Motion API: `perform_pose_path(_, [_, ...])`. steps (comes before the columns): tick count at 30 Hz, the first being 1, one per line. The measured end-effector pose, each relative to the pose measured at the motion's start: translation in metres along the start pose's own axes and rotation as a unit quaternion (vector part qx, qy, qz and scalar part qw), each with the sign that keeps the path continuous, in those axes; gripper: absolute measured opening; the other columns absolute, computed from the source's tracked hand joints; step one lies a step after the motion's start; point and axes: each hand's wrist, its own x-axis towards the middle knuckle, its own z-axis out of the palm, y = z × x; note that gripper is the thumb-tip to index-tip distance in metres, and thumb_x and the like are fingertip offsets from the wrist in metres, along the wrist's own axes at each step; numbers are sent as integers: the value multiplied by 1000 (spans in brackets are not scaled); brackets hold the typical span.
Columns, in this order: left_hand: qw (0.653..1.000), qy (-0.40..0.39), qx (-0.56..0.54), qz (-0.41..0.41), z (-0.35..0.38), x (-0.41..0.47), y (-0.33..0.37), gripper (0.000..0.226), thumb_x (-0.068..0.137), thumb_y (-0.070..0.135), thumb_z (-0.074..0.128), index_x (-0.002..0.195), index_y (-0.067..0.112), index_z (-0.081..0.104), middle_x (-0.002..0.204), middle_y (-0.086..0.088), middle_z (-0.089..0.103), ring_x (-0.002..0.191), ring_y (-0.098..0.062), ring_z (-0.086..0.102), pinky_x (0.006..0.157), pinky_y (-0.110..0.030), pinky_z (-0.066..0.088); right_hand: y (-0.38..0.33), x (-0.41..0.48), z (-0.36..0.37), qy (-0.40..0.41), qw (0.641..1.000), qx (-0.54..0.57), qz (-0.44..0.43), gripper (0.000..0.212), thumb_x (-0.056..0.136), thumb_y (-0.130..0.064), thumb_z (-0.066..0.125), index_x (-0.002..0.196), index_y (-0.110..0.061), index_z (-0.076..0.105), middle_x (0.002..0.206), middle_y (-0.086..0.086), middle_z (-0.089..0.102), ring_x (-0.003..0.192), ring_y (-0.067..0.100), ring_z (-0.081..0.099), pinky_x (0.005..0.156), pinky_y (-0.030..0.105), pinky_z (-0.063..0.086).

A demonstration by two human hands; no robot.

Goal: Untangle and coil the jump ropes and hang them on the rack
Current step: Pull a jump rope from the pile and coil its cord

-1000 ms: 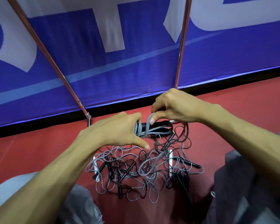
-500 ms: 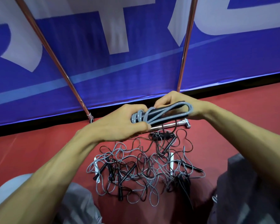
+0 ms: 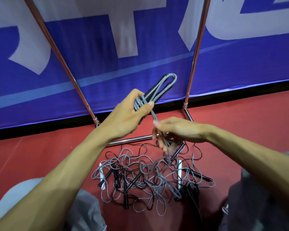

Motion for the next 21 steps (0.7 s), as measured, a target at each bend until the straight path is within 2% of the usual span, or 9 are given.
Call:
perform_pose_path(2, [998,31,54,-8,-1,0,2,31,83,65,50,85,34,42,59,1,50,50,-21,37,50,-37,34,2,2,4,1,997,-77,15,29,99,-34,47,84,-9,50,64,6,60,49,18,55,50,27,49])
perform_pose_path(5, [987,60,150,-25,-4,-4,0,30,94,56,45,95,27,40,69,-7,59,58,-23,46,59,-38,41,2,5,4,29,992,-115,44,21,99,-28,50,88,-11,44,55,4,54,44,16,55,45,26,47])
perform_pose_path(6, [981,60,181,-28,-5,-4,0,31,95,55,45,99,25,40,71,-9,61,61,-25,49,61,-39,42,0,4,4,41,983,-171,43,20,99,-29,50,90,-12,44,58,5,54,46,17,57,48,28,47])
perform_pose_path(9, [962,36,267,-35,-8,-4,-5,35,95,54,47,105,22,35,62,-4,52,59,-24,49,59,-39,37,-4,-1,3,114,888,-445,-19,16,98,-30,46,92,-16,43,68,0,52,65,26,56,63,36,44])
perform_pose_path(10, [957,26,285,-33,-10,-3,-7,36,95,53,48,107,22,33,61,-1,49,58,-22,48,58,-39,35,-5,-3,3,139,866,-477,-50,15,99,-29,44,91,-16,43,69,-1,49,68,28,54,65,38,43])
perform_pose_path(13, [947,-23,320,-36,-16,-1,-11,35,93,54,50,108,27,33,83,2,51,76,-25,53,71,-42,44,-12,-13,0,153,833,-512,-142,18,99,-26,45,87,-12,47,79,-2,47,74,24,49,68,36,39])
perform_pose_path(15, [935,-55,349,-39,-16,0,-12,34,91,54,52,108,29,36,96,2,51,88,-26,54,81,-45,46,-16,-20,-2,139,805,-548,-178,23,99,-29,45,96,-9,57,90,2,54,83,26,55,73,42,45])
perform_pose_path(19, [907,-124,403,-19,-8,0,-14,37,87,55,59,107,30,41,95,2,56,89,-24,55,81,-45,48,-25,-29,-3,153,749,-590,-258,26,98,-32,49,106,-14,65,95,3,59,85,28,60,66,42,50])
perform_pose_path(21, [899,-155,409,-4,-6,-2,-11,41,79,57,67,98,35,39,87,7,54,85,-22,54,74,-41,49,-26,-31,-7,180,748,-565,-299,25,92,-33,54,100,-15,70,87,1,62,76,28,63,56,39,50])
